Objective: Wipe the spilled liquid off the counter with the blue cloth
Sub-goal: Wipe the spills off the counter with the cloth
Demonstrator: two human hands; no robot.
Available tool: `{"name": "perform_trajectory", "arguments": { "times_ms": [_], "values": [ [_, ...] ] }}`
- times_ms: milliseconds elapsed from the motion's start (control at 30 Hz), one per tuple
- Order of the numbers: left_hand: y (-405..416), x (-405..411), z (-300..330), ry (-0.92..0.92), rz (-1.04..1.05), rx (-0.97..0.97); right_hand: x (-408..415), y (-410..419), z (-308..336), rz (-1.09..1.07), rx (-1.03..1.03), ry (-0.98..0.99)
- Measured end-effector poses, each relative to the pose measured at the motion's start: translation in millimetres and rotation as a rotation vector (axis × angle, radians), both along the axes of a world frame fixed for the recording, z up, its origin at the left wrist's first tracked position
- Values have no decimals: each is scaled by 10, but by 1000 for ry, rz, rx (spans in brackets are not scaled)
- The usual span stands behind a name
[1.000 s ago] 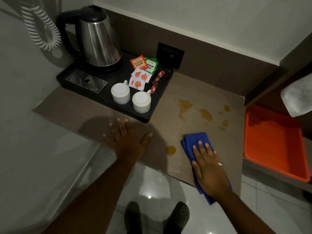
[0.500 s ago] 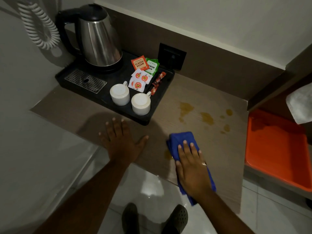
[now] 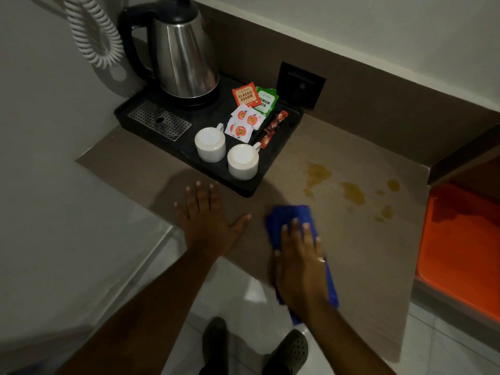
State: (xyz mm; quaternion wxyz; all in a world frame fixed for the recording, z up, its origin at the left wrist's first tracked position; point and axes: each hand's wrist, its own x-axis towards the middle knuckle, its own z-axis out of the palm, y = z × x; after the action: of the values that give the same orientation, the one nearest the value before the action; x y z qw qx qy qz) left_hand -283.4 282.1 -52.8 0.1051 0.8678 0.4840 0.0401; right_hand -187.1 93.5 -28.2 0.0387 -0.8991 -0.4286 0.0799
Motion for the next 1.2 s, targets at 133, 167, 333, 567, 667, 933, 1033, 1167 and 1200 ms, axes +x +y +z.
{"name": "perform_trajectory", "arguments": {
  "times_ms": [133, 167, 333, 567, 667, 933, 1033, 1167, 1200],
  "values": [
    [0, 3, -8, 22, 11, -6, 397, -673, 73, 357, -63, -58],
    [4, 8, -6, 28, 13, -7, 614, -889, 60, 323, -52, -75],
    [12, 23, 5, 40, 12, -5, 1029, -1103, 26, -241, 19, 53],
    [-5, 30, 8, 43, 11, 3, 192, 120, 16, -302, 59, 53],
    [-29, 16, 48, 63, -5, 16, -24, -53, 44, 86, 22, 59],
    [-57, 31, 96, 44, -5, 17, 899, -1279, 17, -195, 23, 71],
    [-32, 15, 72, 32, 9, -4, 1014, -1041, 28, -464, 49, 31],
    [-1, 12, 37, 26, 7, -18, 648, -313, 59, -613, 53, 74],
    [8, 13, 31, 18, 5, -21, 490, -199, 35, -498, 66, 65]
  ]
}}
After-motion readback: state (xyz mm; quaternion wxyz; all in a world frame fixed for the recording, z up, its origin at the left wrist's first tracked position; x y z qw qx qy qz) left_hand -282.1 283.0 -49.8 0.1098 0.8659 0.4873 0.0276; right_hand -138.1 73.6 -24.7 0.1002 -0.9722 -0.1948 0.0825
